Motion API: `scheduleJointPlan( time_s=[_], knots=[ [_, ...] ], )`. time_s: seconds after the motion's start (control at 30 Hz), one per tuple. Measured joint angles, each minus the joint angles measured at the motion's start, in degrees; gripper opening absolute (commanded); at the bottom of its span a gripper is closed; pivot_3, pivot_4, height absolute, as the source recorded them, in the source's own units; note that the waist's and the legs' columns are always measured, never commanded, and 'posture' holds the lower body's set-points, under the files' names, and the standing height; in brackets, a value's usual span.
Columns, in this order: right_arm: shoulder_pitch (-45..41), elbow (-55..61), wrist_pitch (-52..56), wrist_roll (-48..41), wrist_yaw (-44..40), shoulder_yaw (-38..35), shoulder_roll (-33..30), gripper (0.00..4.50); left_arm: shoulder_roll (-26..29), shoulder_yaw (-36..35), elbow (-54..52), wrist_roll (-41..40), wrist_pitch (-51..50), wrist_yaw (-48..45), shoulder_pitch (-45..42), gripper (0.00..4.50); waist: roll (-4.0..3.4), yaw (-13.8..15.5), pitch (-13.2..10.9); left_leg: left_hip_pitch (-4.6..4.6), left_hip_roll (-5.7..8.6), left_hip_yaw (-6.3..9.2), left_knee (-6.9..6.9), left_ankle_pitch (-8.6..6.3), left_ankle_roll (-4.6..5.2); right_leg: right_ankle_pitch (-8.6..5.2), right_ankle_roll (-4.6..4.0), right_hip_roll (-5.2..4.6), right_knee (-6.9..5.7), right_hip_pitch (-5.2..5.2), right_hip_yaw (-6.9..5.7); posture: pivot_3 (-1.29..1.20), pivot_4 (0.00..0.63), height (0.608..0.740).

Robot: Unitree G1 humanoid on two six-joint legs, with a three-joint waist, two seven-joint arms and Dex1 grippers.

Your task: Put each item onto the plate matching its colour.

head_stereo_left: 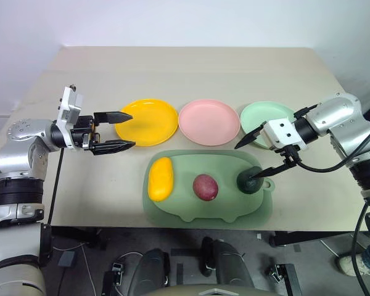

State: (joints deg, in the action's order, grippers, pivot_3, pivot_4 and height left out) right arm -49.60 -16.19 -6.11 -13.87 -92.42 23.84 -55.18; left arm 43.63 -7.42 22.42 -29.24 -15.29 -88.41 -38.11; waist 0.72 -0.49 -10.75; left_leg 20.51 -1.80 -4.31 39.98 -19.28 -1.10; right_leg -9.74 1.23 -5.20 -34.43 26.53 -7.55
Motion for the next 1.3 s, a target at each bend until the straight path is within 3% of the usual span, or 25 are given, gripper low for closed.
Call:
scheduleJointPlan(
  time_s=[0.2,0.5,0.73,1.07,1.3],
  knots=[
    [1.46,0.11,-4.29,2.48,0.02,-0.77,0.45,4.45,0.00,0.00,0.08,0.02,0.00,0.01,-0.34,4.50,0.03,-0.07,0.01,-0.03,0.00,0.00,0.01,0.00,0.00,0.00,0.00,0.01,0.00,-0.03,0.00,0.00,0.150,0.740],
    [2.08,0.64,-2.63,2.29,0.00,-1.47,2.05,4.45,0.08,-0.02,0.08,0.02,-0.17,0.00,-0.65,4.50,0.04,0.00,0.01,-0.03,0.00,0.01,0.04,0.00,0.01,0.00,0.00,0.01,0.00,-0.05,0.01,0.00,0.150,0.740],
    [-2.96,-2.24,-0.82,1.06,0.00,0.61,1.16,4.45,0.18,-0.09,0.07,0.01,-0.22,-0.03,-0.56,4.50,0.03,-0.11,0.00,-0.02,0.00,0.00,0.03,0.00,0.01,0.00,0.00,0.03,-0.01,-0.01,0.03,0.00,0.150,0.740],
    [-5.62,1.41,2.56,-7.72,0.01,8.71,-3.28,4.45,0.18,-0.12,-0.08,-0.01,-0.35,0.10,0.13,4.50,0.02,-0.07,0.00,-0.01,-0.01,-0.01,0.03,-0.01,0.02,0.00,0.00,0.03,-0.01,0.00,0.03,0.00,0.150,0.740],
    [-9.15,2.14,-4.38,-8.95,0.00,14.73,-5.77,4.45,0.20,-0.16,-0.35,-0.03,-0.53,0.13,0.23,4.50,0.03,-0.10,0.00,-0.01,-0.02,-0.03,0.03,-0.04,0.07,0.00,0.00,0.04,0.00,0.01,0.06,0.00,0.150,0.740]
  ],
)
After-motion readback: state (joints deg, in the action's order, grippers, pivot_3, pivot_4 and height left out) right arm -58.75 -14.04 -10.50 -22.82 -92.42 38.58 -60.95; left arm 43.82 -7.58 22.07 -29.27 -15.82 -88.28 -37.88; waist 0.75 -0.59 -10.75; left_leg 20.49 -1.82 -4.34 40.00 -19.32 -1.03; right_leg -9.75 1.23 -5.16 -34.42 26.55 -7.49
